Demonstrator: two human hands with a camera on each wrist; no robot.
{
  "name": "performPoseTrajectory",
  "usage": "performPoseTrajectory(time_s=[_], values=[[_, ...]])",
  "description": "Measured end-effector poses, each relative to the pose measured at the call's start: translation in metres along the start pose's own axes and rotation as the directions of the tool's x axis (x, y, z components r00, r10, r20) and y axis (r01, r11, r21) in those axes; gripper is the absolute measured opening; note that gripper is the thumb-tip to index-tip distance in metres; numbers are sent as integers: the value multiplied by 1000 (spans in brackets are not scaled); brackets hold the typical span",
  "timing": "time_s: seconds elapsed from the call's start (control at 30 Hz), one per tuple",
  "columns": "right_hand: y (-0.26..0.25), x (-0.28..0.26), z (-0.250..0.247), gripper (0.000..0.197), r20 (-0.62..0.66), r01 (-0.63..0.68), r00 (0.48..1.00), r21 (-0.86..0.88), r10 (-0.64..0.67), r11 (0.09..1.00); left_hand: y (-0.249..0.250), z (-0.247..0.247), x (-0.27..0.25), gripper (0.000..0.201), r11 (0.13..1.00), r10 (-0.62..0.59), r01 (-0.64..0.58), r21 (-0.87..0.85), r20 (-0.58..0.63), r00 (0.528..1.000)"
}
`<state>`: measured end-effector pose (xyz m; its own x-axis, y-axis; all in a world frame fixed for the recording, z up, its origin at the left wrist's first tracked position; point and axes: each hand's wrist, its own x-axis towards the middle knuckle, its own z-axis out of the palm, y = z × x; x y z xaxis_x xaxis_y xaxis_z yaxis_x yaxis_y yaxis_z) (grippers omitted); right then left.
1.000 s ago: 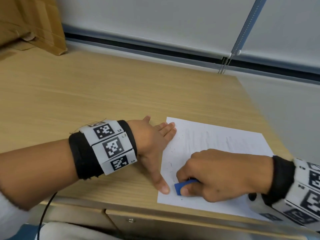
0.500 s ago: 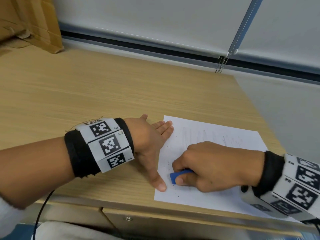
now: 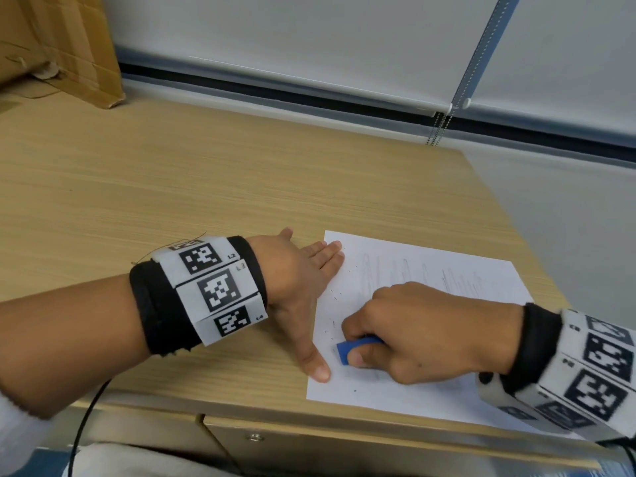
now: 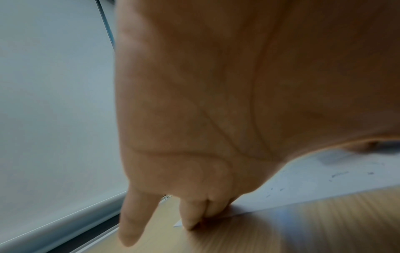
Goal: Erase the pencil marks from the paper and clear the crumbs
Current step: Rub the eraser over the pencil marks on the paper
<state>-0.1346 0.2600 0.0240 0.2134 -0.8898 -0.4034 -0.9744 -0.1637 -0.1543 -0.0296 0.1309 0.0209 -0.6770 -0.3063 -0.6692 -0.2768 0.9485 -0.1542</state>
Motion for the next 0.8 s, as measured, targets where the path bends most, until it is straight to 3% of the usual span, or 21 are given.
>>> performPoseTrajectory(time_s=[0.13, 0.23, 0.4, 0.6, 0.8], values=[[-5, -2, -1, 32, 91, -3, 996, 57, -2, 998, 0, 1, 0, 149, 1000, 4, -4, 6, -2, 1000], [19, 19, -13, 37, -15, -150, 988, 18, 151, 988, -1, 2, 1, 149, 1000, 11, -10, 12, -15, 1000], [74, 45, -29, 40, -167, -341, 923, 63, 346, 938, -2, 1, -1, 149, 1000, 20, -20, 2, -9, 1000], [56, 39, -23, 37, -12, -175, 984, 68, 176, 982, -2, 3, 2, 149, 1000, 29, -29, -6, -18, 999], [92, 60, -34, 39, -185, -295, 934, 82, 305, 952, -2, 2, -1, 148, 1000, 26, -27, -4, -22, 999]])
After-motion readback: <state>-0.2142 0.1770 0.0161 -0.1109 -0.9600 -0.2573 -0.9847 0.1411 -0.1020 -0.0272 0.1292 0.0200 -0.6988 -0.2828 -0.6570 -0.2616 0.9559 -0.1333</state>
